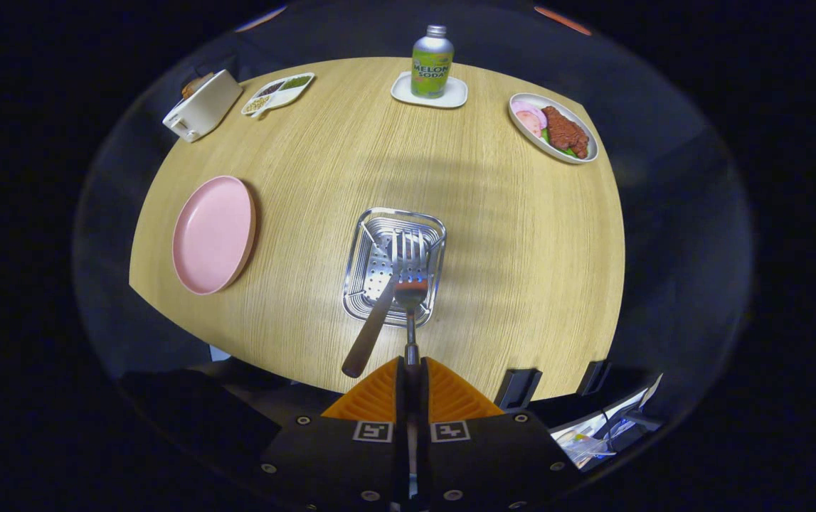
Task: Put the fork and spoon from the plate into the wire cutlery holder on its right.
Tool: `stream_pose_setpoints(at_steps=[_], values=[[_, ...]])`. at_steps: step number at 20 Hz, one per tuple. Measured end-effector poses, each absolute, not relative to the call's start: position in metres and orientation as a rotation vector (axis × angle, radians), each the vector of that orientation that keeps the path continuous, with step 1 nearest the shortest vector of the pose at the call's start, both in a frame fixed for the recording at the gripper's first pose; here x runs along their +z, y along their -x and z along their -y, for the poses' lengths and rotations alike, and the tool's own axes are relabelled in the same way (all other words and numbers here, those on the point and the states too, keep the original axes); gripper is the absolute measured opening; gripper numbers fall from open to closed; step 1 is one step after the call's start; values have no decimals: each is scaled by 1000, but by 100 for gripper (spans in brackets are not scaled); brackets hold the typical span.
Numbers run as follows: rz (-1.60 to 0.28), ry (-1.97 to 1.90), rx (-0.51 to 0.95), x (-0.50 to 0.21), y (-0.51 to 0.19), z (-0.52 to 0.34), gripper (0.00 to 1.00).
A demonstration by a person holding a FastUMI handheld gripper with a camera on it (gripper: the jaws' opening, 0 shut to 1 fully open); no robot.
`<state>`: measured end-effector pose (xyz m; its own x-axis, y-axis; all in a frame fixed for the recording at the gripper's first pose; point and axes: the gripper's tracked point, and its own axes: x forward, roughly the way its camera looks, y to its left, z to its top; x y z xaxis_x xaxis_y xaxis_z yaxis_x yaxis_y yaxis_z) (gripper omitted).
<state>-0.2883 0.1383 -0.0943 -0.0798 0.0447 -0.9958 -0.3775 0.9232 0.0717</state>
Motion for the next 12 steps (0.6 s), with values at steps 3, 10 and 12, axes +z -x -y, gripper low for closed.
stream_pose_setpoints(at_steps=[3, 10, 12], values=[[-1668, 291, 391, -99, 290, -138, 6], [-1636, 279, 378, -106, 270, -144, 9], [-1584, 237, 376, -104, 260, -152, 11]])
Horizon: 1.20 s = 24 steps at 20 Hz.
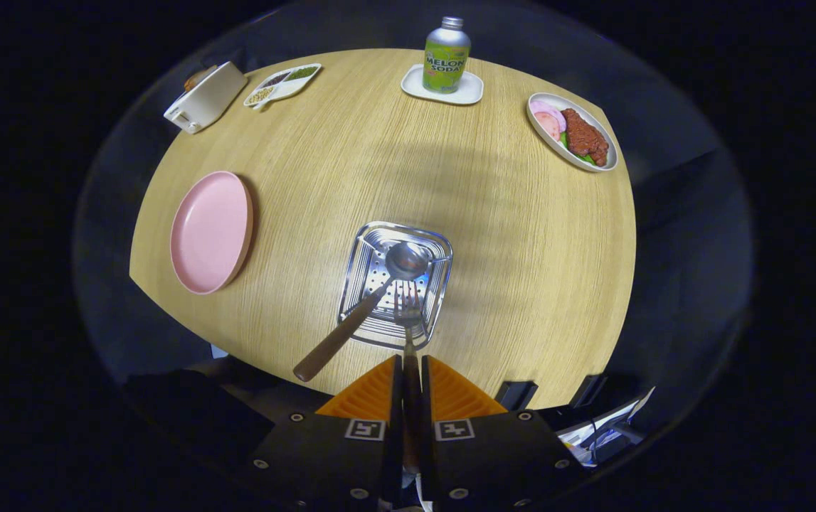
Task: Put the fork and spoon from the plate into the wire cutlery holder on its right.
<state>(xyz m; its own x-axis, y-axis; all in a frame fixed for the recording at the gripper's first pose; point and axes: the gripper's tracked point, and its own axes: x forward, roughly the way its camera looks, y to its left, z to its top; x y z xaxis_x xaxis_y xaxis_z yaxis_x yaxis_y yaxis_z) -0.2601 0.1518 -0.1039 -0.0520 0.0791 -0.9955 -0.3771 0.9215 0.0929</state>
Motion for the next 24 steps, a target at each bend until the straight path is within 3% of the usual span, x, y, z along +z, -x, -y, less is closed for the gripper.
stream_pose_setpoints(at_steps=[5, 14, 18, 22, 24], values=[[-1329, 75, 332, -79, 216, -174, 12], [-741, -121, 206, 35, 137, -176, 19], [-516, -126, 172, 104, 122, -168, 31], [-328, -101, 166, 174, 116, -175, 33], [-249, -100, 173, 203, 115, -181, 40]])
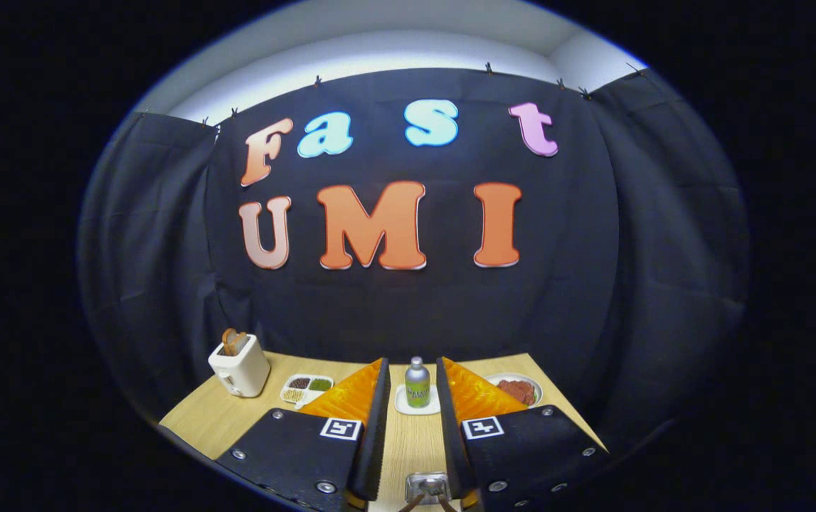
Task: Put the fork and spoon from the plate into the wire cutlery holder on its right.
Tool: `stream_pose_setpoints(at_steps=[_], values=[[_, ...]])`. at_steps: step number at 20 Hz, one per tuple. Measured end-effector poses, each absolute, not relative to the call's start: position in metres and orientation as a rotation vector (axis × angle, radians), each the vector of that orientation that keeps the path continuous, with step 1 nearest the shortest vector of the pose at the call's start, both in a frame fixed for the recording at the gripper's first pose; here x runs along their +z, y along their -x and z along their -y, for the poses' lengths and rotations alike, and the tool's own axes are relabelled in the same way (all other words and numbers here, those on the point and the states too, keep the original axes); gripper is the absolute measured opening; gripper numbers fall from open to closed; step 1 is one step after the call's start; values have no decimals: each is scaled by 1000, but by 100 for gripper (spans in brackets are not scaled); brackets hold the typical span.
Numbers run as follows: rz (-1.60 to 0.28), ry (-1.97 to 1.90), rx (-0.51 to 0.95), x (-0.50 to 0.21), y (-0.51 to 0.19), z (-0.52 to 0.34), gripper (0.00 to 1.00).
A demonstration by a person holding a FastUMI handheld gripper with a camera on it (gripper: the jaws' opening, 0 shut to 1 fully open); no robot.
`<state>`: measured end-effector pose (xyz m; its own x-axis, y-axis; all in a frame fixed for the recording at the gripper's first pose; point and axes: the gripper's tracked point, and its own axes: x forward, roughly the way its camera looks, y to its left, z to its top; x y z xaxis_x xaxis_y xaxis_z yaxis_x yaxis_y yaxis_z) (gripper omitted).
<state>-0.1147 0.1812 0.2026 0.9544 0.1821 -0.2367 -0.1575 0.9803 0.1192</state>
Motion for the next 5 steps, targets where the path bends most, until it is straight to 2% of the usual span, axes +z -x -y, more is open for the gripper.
stream_pose_setpoints(at_steps=[3, 5], values=[[-160, -79, 178, 230, 114, -188, 56], [-125, -70, 175, 240, 115, -192, 58]])
